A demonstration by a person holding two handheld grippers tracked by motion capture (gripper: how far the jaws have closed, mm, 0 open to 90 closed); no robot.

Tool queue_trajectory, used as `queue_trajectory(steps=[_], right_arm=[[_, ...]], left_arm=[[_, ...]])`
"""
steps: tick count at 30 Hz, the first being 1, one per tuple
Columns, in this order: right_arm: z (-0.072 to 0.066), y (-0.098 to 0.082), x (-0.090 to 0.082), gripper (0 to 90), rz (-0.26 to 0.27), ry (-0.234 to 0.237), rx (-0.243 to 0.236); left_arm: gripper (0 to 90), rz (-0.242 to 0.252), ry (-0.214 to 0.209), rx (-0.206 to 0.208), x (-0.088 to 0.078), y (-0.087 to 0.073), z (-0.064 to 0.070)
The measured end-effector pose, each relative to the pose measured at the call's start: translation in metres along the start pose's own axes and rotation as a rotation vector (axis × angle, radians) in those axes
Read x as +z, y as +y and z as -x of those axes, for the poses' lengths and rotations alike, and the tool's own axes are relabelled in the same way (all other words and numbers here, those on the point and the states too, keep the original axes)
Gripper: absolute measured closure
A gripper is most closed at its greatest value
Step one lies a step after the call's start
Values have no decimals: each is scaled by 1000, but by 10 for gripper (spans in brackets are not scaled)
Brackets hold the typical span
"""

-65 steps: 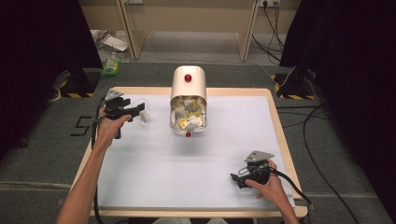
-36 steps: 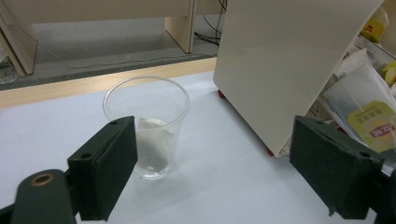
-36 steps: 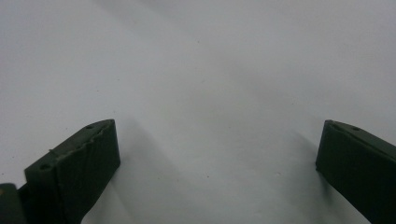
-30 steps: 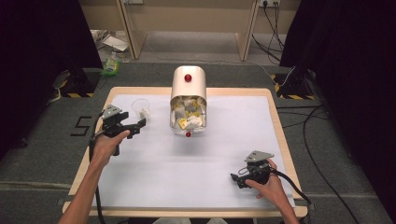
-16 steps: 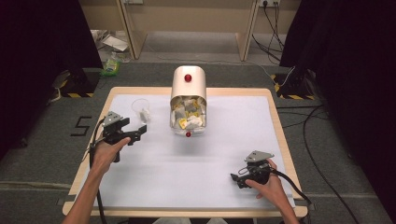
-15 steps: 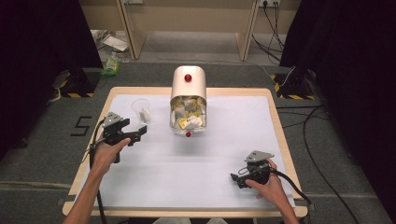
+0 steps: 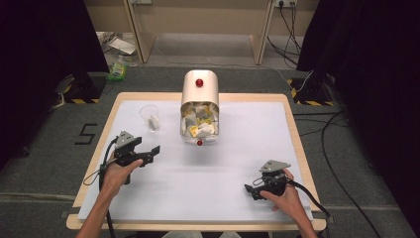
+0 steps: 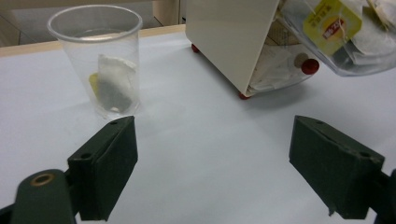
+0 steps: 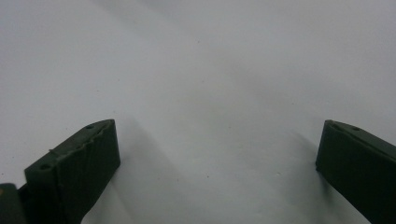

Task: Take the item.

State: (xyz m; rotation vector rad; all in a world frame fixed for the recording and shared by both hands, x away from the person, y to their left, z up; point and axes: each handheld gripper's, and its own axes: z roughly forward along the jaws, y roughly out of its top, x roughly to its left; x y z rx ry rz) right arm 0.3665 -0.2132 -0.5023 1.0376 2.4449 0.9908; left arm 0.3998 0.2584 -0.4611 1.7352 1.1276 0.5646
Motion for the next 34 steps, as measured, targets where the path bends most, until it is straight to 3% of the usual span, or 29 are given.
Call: queue_trajectory(steps=[16, 34], right_arm=[[0, 0, 0, 4, 0, 0, 0], [0, 0, 0, 4, -1, 0, 1]], left_arm=[[149, -69, -5, -1, 4, -39, 13], [150, -122, -10, 18, 4, -48, 18]])
